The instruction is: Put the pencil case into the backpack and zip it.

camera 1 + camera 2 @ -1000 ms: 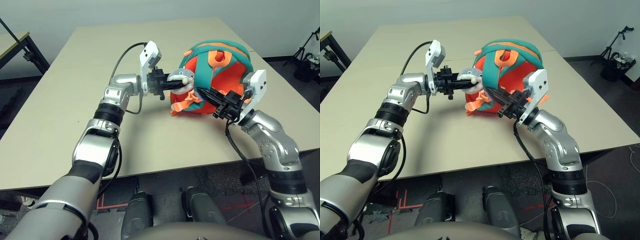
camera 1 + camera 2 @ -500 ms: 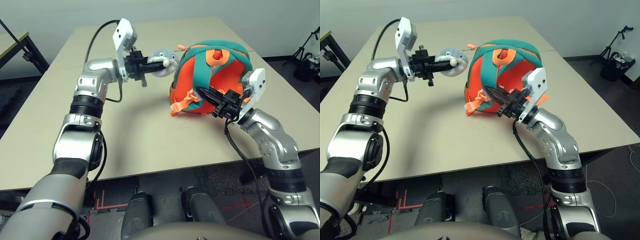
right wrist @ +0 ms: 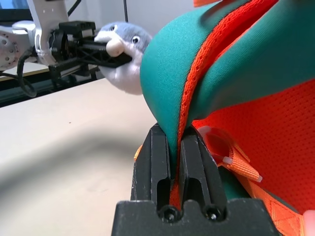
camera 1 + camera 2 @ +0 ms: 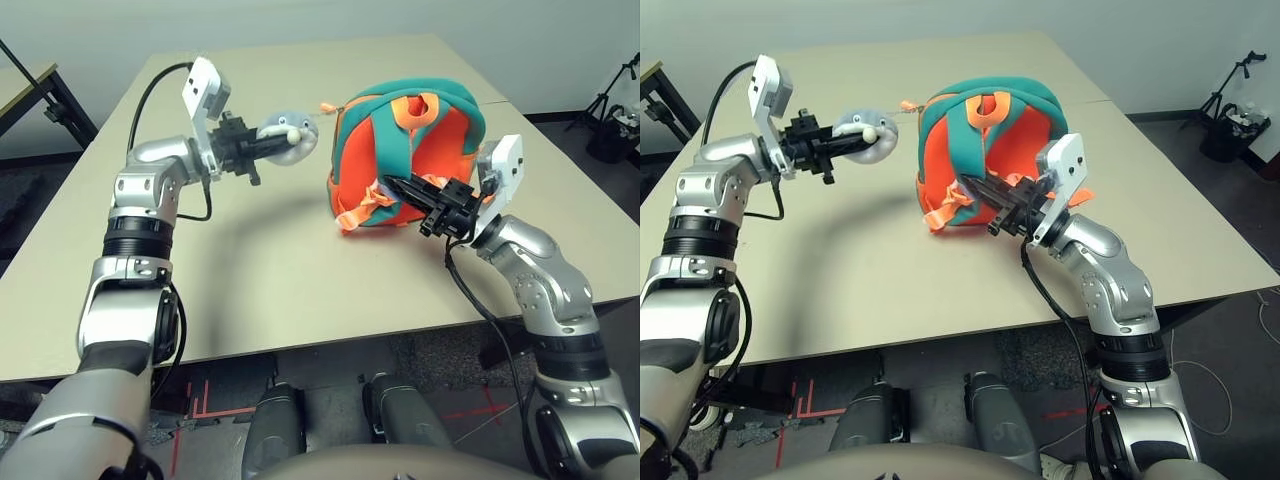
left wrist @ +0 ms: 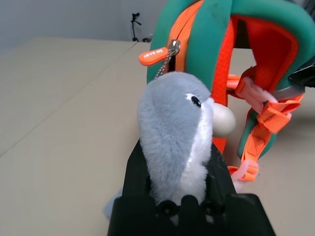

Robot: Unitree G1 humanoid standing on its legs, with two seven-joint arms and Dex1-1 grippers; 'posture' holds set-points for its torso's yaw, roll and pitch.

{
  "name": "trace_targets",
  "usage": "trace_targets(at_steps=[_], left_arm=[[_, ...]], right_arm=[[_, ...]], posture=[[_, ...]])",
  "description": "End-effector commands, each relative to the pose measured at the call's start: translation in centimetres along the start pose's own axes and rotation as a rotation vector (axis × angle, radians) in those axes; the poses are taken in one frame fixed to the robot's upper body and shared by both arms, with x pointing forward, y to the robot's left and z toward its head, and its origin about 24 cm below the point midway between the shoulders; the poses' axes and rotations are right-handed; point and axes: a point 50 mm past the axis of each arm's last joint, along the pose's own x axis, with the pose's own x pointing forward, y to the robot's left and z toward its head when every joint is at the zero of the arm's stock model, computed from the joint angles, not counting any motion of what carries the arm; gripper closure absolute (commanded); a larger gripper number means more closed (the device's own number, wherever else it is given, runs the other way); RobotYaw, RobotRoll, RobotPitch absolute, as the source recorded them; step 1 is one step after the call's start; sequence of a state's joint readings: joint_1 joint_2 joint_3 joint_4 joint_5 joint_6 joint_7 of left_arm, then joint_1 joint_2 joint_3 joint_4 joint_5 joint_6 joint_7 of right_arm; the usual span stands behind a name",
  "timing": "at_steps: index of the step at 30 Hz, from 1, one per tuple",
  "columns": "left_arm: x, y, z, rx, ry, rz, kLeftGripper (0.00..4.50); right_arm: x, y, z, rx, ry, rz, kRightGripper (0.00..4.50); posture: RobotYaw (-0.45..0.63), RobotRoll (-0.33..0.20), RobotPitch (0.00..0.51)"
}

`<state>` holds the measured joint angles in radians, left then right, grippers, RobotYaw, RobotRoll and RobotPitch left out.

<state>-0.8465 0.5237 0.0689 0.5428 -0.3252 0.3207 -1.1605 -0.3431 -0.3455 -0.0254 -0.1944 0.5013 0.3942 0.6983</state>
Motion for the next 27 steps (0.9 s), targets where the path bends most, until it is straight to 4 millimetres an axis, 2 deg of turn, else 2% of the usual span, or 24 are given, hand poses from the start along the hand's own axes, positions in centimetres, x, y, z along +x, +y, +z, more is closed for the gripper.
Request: trace_targets(at_steps=[1,8,27], left_arm=[[-1.3,0.3,-0.3,-0.024,-0.009,0.059,4.06],[-1.9,-0.3,-2.6,-0.102,0.010,0.088,4.06],[-1.9,-4.3,-11.2,-0.366,0.142,0.090,4.06]], right_arm=[[0.3,0.1,0.2,-0.003,-0.001,0.020,4.50],[0.4,0.2,0.2,0.001,0.000,0.021,4.50],[0.7,0.3,0.0,0.011,0.000,0.023,4.50]], posture=[[-0.18,0.000,0.031],[-0.18,0.000,0.032],[-0.17,0.000,0.041]])
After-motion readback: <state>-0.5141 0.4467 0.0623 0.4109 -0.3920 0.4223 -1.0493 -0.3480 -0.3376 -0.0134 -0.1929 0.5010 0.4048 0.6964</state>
